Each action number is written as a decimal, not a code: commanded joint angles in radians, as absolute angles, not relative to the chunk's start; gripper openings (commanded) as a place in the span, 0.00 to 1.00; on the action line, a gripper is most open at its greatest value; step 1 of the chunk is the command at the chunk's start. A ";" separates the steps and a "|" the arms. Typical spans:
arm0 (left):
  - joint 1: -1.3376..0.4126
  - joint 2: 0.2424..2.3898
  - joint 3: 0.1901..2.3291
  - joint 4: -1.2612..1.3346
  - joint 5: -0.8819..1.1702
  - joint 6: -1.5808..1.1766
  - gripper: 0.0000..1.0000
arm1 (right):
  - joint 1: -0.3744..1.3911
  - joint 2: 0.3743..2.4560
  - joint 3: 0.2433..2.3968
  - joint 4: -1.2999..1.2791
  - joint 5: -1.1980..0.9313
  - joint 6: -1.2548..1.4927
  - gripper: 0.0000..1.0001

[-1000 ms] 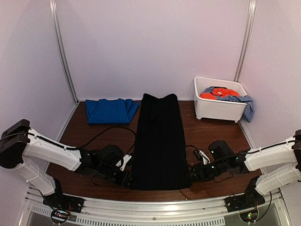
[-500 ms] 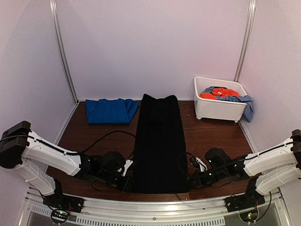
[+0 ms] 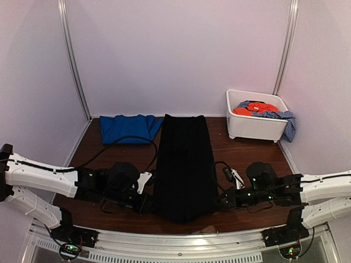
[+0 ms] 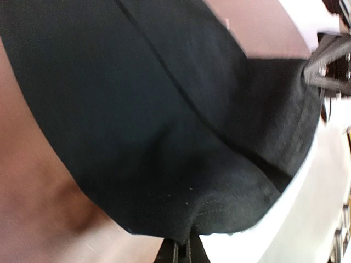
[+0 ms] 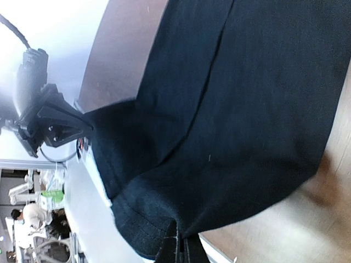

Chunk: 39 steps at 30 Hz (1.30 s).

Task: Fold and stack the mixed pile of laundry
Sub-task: Pick up the rectangle-folded T-shirt from the center of the board, then fold the rectangle-folded T-shirt at the center of the board.

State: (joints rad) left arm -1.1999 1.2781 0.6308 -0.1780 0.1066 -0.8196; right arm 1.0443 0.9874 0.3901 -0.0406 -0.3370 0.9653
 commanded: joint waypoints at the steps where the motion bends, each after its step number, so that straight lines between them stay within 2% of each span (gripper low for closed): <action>1: -1.105 1.338 0.742 -0.168 0.096 -0.683 0.00 | 0.933 1.062 0.480 -0.091 -0.309 0.813 0.00; 10: -0.882 1.548 0.958 -0.144 0.108 -0.506 0.00 | 0.640 1.306 0.660 -0.009 -0.406 0.598 0.00; 24: -0.695 1.875 1.242 -0.091 0.145 -0.401 0.00 | 0.465 1.790 1.017 0.113 -0.534 0.473 0.00; 33: -0.620 1.986 1.275 -0.051 0.206 -0.402 0.00 | 0.397 1.909 1.047 0.153 -0.541 0.460 0.00; 39: -0.621 1.972 1.266 -0.005 0.261 -0.392 0.00 | 0.390 1.864 1.042 0.183 -0.588 0.463 0.00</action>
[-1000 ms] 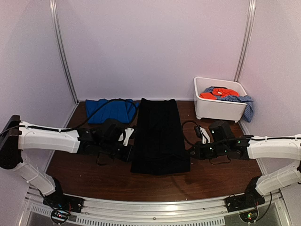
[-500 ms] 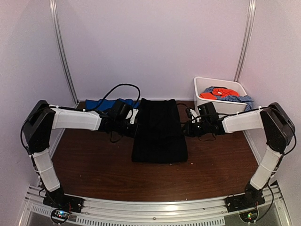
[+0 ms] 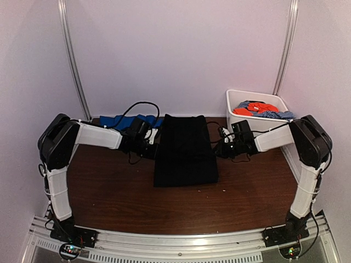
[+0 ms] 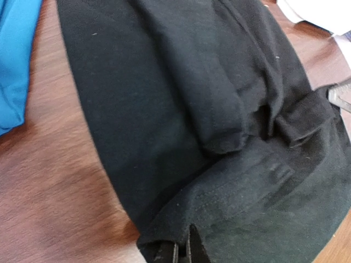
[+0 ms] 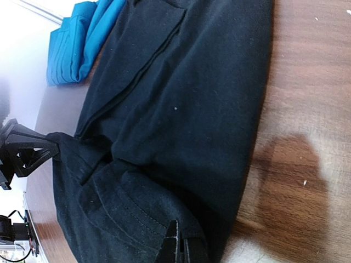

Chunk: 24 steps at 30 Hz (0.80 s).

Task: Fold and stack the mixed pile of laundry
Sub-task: Fold the rectangle-folded T-shirt at the center of the board.

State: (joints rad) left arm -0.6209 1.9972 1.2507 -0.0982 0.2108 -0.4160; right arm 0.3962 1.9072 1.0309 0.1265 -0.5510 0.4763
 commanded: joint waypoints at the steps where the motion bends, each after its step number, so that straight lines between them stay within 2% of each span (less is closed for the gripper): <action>1: -0.621 1.966 1.262 -0.006 0.262 -0.384 0.00 | 0.390 1.854 1.041 0.184 -0.592 0.456 0.00; 5: -0.620 1.954 1.249 0.039 0.238 -0.374 0.00 | 0.390 1.871 1.070 0.191 -0.607 0.453 0.00; 12: -0.595 2.080 1.363 0.007 0.213 -0.403 0.00 | 0.380 2.010 1.171 0.183 -0.576 0.444 0.00; 13: -0.588 2.093 1.372 -0.017 0.209 -0.405 0.00 | 0.379 2.020 1.176 0.187 -0.577 0.443 0.03; 15: -0.583 2.096 1.367 -0.010 0.195 -0.413 0.02 | 0.378 2.031 1.193 0.178 -0.601 0.439 0.22; 18: -0.581 2.059 1.355 -0.031 0.195 -0.401 0.24 | 0.376 1.974 1.187 0.162 -0.639 0.437 0.43; 20: -0.581 1.984 1.305 -0.013 0.178 -0.395 0.35 | 0.376 1.904 1.171 0.125 -0.644 0.433 0.51; 24: -0.581 1.836 1.192 -0.006 0.155 -0.382 0.48 | 0.376 1.758 1.095 0.073 -0.644 0.420 0.67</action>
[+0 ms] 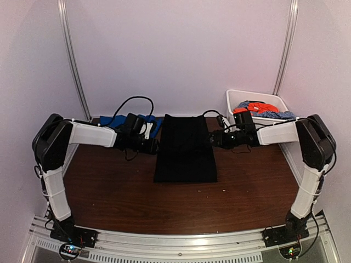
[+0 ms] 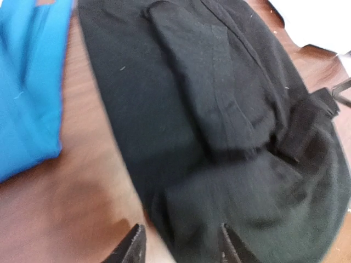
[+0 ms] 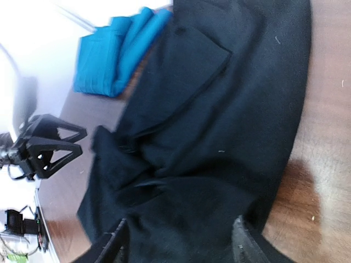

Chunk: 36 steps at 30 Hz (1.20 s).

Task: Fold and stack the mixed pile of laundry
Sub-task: Fold the rectangle-folded T-shirt at the center of the board, then smooth out the 2/3-rectangle-folded T-shirt at the center of the board.

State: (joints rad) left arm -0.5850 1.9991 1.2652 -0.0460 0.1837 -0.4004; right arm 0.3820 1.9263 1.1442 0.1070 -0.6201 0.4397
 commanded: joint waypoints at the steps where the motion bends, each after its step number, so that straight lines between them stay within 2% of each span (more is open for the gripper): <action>1: -0.585 1.812 1.171 0.010 0.174 -0.380 0.49 | 0.376 1.736 1.072 0.068 -0.650 0.421 0.68; 6: -0.660 1.825 1.164 0.035 0.231 -0.341 0.50 | 0.387 1.690 0.957 0.089 -0.686 0.453 0.66; 11: -0.721 1.933 1.220 0.068 0.322 -0.354 0.43 | 0.424 1.669 0.865 0.148 -0.711 0.500 0.56; 13: -0.739 1.984 1.257 0.067 0.338 -0.355 0.40 | 0.439 1.665 0.840 0.175 -0.712 0.522 0.54; 16: -0.747 2.063 1.316 0.075 0.356 -0.363 0.39 | 0.456 1.671 0.811 0.207 -0.719 0.546 0.50; 24: -0.697 2.270 1.614 0.040 0.325 -0.374 0.37 | 0.467 1.708 0.776 0.267 -0.724 0.592 0.42; 30: -0.623 2.385 1.858 -0.053 0.321 -0.380 0.38 | 0.467 1.723 0.778 0.261 -0.724 0.582 0.41; 33: -0.600 2.359 1.854 -0.068 0.329 -0.375 0.40 | 0.472 1.704 0.779 0.276 -0.738 0.587 0.40; 36: -0.608 2.218 1.698 -0.044 0.311 -0.351 0.41 | 0.491 1.703 0.797 0.265 -0.738 0.583 0.40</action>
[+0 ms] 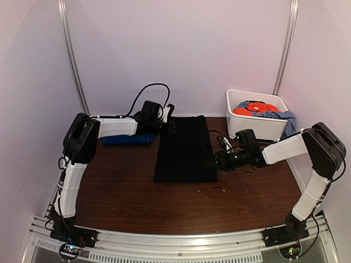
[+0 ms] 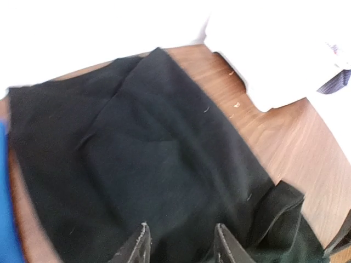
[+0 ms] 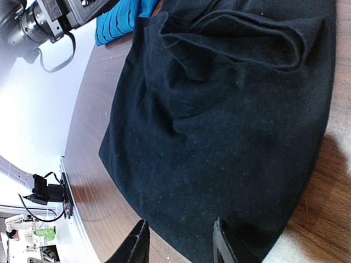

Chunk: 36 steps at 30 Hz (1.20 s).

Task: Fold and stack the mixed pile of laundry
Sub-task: Smooth out the 2/3-rectangle-folded T-shirt at the center of the board.

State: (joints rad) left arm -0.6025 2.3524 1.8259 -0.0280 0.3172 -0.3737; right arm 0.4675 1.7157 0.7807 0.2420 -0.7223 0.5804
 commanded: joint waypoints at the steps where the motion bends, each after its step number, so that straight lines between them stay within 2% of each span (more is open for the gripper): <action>1: -0.612 2.156 1.613 -0.022 0.315 -0.353 0.41 | 0.498 1.707 0.799 0.270 -0.741 0.585 0.39; 7: -0.698 1.878 1.158 0.128 0.386 -0.422 0.41 | 0.565 1.734 0.782 0.367 -0.769 0.655 0.36; 12: -0.765 1.861 0.963 0.278 0.453 -0.522 0.41 | 0.592 1.811 0.775 0.417 -0.774 0.682 0.35; 19: -0.758 1.908 0.828 0.363 0.439 -0.553 0.38 | 0.544 1.853 0.667 0.429 -0.745 0.661 0.31; 25: -0.755 1.796 0.721 0.337 0.413 -0.524 0.38 | 0.536 1.709 0.602 0.387 -0.751 0.640 0.31; 29: -0.755 1.780 0.791 0.252 0.395 -0.477 0.38 | 0.521 1.662 0.752 0.258 -0.681 0.561 0.32; 36: -0.755 1.775 0.842 0.230 0.391 -0.468 0.38 | 0.456 1.874 0.987 0.207 -0.639 0.496 0.27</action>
